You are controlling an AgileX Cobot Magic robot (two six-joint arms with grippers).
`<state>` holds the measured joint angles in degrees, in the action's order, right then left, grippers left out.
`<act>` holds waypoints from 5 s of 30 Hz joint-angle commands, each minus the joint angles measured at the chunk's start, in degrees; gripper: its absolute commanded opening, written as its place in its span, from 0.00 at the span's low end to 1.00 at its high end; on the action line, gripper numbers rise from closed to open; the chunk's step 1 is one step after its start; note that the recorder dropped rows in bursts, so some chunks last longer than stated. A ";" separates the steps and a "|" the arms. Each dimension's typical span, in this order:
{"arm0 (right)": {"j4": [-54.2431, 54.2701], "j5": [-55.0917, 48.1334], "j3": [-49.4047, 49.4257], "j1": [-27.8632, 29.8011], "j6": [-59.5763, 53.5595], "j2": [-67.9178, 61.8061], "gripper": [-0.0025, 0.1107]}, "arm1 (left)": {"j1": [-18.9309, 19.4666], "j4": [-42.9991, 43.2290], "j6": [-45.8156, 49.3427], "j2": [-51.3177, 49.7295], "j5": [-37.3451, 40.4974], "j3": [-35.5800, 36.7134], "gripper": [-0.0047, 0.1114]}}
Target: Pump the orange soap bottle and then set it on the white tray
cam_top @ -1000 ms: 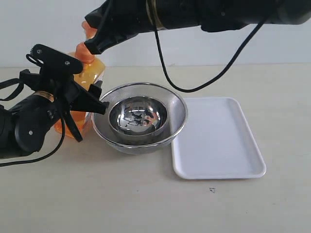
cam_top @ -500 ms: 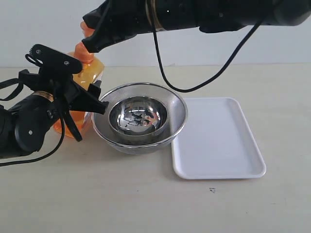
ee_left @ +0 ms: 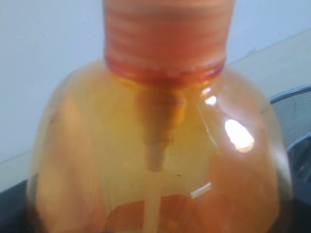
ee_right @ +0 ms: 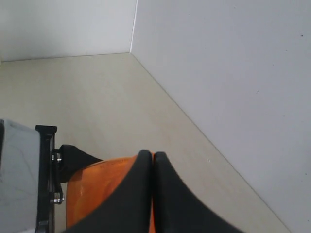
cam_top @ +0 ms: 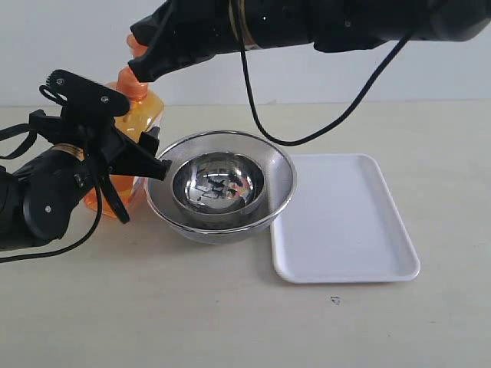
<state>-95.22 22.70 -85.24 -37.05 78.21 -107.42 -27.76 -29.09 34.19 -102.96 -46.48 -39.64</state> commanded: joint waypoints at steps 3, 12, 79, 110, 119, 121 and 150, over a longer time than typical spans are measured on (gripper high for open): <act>-4.72 1.55 1.94 -0.07 0.54 -3.44 0.02 | -0.32 1.09 -1.13 0.28 -1.63 -0.65 0.08; -4.72 1.91 1.94 -0.07 0.65 -4.06 0.02 | -0.32 1.09 -1.13 0.28 -1.63 -0.65 0.08; 22.92 -54.79 47.26 -0.07 -5.24 53.05 0.02 | -5.21 29.77 -26.03 27.67 27.86 -14.89 0.08; 39.53 -67.12 54.79 -0.07 -15.87 66.27 0.02 | -20.91 31.92 -32.51 -13.68 15.34 -38.90 0.08; 39.53 -67.12 54.79 -0.07 -16.24 66.27 0.02 | -20.91 31.92 -35.15 -15.75 18.75 -38.90 0.08; 39.53 -67.12 54.79 -0.07 -16.24 66.27 0.02 | -20.91 31.92 -35.15 -15.75 19.62 -38.90 0.08; 39.21 -68.21 54.79 -0.07 -17.30 66.27 0.02 | -20.91 32.01 -39.84 -13.44 25.48 -38.90 0.79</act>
<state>-55.66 -44.84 -30.69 -37.04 61.51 -41.47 -48.51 3.18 -5.04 -118.46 -22.26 -78.29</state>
